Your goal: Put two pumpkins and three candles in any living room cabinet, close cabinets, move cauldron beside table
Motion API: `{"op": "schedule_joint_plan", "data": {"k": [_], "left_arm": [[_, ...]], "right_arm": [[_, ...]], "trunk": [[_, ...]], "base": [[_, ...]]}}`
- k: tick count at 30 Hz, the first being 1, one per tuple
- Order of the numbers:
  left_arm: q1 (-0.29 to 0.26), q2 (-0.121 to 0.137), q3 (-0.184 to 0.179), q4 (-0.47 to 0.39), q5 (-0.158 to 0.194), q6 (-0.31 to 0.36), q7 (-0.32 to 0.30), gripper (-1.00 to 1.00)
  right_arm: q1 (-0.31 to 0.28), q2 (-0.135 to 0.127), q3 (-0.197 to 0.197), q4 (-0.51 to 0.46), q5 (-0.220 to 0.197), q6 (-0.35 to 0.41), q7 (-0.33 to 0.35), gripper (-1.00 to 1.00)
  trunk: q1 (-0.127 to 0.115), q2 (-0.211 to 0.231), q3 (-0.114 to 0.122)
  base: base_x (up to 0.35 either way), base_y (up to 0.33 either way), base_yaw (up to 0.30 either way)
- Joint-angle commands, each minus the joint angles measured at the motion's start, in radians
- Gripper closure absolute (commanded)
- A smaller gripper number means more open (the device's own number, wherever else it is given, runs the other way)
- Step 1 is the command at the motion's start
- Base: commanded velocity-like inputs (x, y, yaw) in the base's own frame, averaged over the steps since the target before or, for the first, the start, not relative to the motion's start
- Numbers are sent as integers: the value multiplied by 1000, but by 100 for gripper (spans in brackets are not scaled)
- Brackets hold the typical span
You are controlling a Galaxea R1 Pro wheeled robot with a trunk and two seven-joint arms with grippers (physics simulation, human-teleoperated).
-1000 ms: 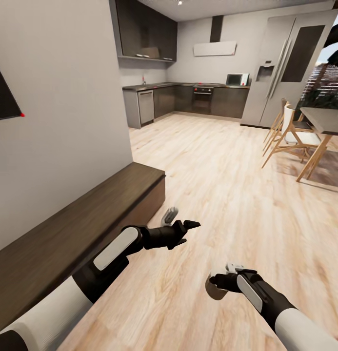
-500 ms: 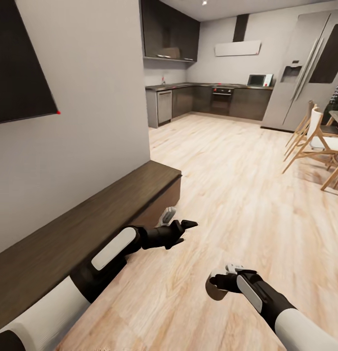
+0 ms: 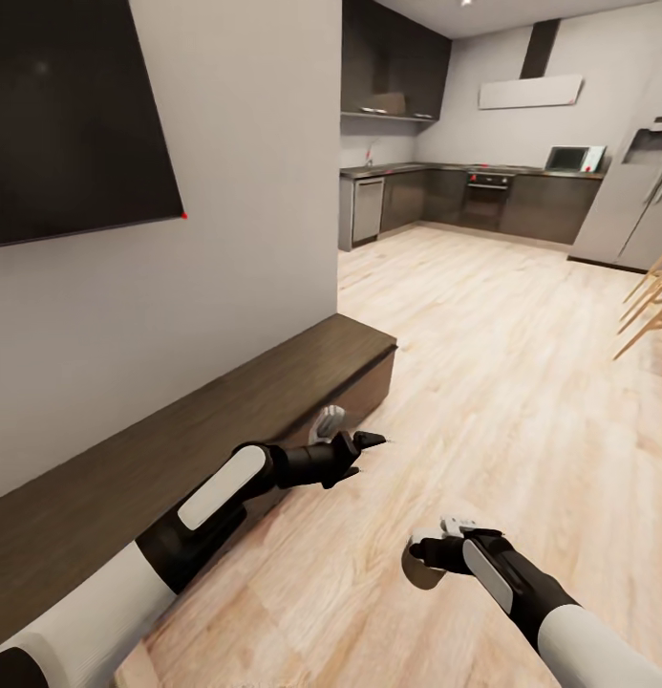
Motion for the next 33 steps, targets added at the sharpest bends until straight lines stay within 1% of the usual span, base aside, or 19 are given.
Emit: {"op": "schedule_joint_plan", "data": {"k": [1, 13, 16, 22, 27, 33], "left_arm": [[0, 0, 0, 0, 0, 0, 0, -100], [0, 0, 0, 1, 0, -1, 0, -100], [0, 0, 0, 3, 0, -1, 0, -100], [0, 0, 0, 25, 0, -2, -1, -100], [0, -4, 1, 55, -1, 0, -2, -100], [0, 0, 5, 74, 0, 0, -2, -100]], "right_arm": [[0, 0, 0, 0, -1, 0, 0, 100], [0, 0, 0, 3, -1, 0, 0, 100], [0, 0, -1, 2, -3, 0, 0, 100], [0, -2, -4, 10, -3, -3, 2, 100], [0, -2, -7, 8, -5, -2, 2, 100], [0, 1, -3, 10, 0, -2, 0, 100]], "trunk": [[0, 0, 0], [0, 0, 0], [0, 0, 0], [0, 0, 0], [-19, 35, 16], [-42, 77, 35]], "base": [[0, 0, 289], [0, 0, 289], [0, 0, 126], [0, 0, 18], [0, 0, 1], [0, 0, 222]]}}
